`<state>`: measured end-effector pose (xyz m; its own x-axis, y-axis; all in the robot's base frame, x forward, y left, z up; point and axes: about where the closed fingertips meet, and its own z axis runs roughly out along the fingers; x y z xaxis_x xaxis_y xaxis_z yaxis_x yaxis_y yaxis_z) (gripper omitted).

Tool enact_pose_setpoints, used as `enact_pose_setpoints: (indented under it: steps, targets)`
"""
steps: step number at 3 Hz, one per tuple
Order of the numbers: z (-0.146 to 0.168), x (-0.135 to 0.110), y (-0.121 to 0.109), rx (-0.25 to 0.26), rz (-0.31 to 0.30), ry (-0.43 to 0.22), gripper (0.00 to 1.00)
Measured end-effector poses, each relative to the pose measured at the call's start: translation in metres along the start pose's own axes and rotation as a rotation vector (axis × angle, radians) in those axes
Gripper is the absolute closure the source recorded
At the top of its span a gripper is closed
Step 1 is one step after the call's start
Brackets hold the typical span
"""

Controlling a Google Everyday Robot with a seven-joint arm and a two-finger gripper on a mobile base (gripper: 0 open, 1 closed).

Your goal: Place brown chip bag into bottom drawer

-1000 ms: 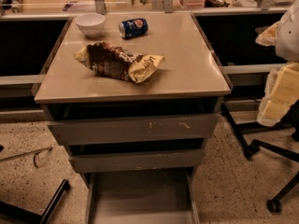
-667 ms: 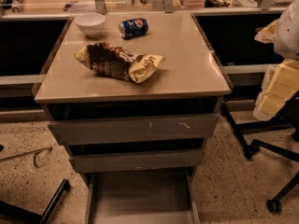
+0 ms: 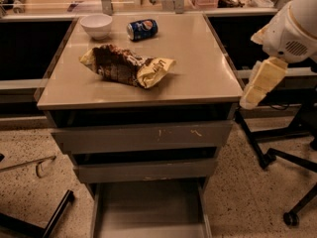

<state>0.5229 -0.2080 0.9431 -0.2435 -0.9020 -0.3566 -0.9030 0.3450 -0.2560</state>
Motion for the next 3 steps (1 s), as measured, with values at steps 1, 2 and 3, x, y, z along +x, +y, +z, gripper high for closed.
enact_pose_setpoints:
  steps: [1,2,3]
  targets:
    - [0.034,-0.031,-0.027,-0.019,-0.03,-0.046,0.0]
    - [0.034,-0.031,-0.027,-0.019,-0.03,-0.046,0.0]
    - [0.053,-0.061,-0.048,-0.018,-0.077,-0.128,0.0]
